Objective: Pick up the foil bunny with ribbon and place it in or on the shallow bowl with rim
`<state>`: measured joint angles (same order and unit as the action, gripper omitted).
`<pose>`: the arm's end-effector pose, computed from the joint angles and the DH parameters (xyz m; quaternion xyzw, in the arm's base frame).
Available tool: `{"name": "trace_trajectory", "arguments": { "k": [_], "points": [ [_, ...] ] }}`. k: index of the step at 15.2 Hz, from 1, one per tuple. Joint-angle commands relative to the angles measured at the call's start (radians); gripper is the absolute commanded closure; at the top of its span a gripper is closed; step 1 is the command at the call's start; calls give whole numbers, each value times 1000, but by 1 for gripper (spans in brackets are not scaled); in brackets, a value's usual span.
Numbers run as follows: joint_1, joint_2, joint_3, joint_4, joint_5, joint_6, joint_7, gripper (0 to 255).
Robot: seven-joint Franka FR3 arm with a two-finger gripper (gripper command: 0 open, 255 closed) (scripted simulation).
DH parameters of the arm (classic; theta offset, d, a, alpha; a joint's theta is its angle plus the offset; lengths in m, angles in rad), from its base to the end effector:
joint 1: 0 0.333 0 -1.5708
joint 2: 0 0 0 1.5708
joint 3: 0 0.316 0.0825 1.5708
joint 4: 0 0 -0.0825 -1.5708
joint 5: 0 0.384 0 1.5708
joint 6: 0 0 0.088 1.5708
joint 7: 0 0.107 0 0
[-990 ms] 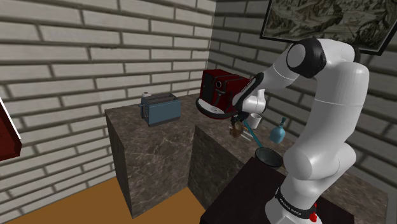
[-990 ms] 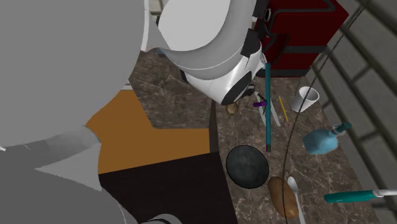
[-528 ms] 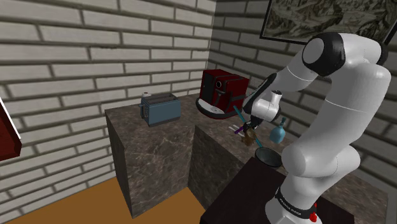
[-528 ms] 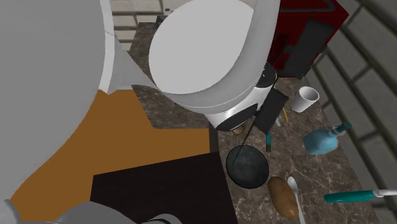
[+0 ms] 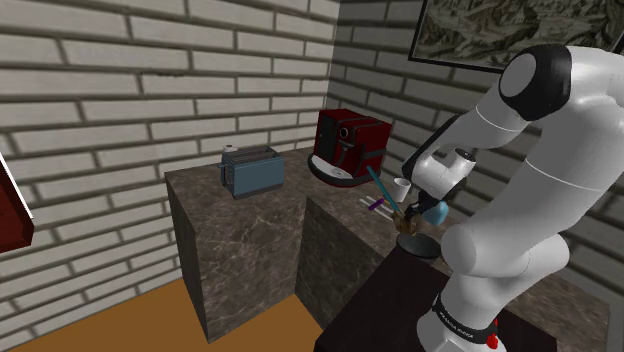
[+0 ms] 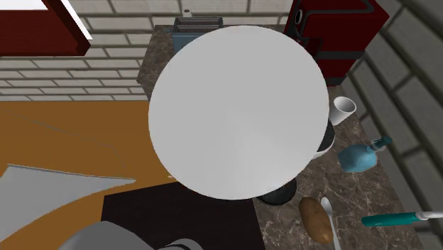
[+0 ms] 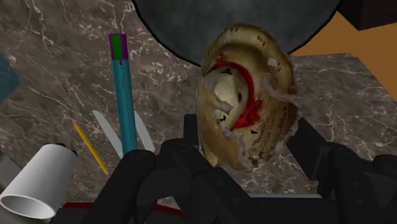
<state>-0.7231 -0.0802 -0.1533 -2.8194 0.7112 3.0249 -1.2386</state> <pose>0.2072 -0.3233 0.2476 0.9730 -0.1646 0.1470 0.0675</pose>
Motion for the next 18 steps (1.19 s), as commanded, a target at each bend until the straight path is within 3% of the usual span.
{"name": "trace_trajectory", "arguments": {
  "k": [1,5,6,8,11,13,16,18],
  "points": [
    [-10,-40,-40,-44,45,-4,-98,255],
    [-59,-112,-128,-116,43,-20,-232,255],
    [-92,-130,-139,-133,39,-28,-270,255],
    [19,-83,-221,-111,181,-1,-389,255],
    [155,-1,-314,-57,467,6,-631,255],
    [188,57,-330,-18,646,-9,-787,255],
    [186,140,-318,33,851,-39,-973,255],
    [184,154,-316,42,883,-45,-1002,255]
  ]
}}
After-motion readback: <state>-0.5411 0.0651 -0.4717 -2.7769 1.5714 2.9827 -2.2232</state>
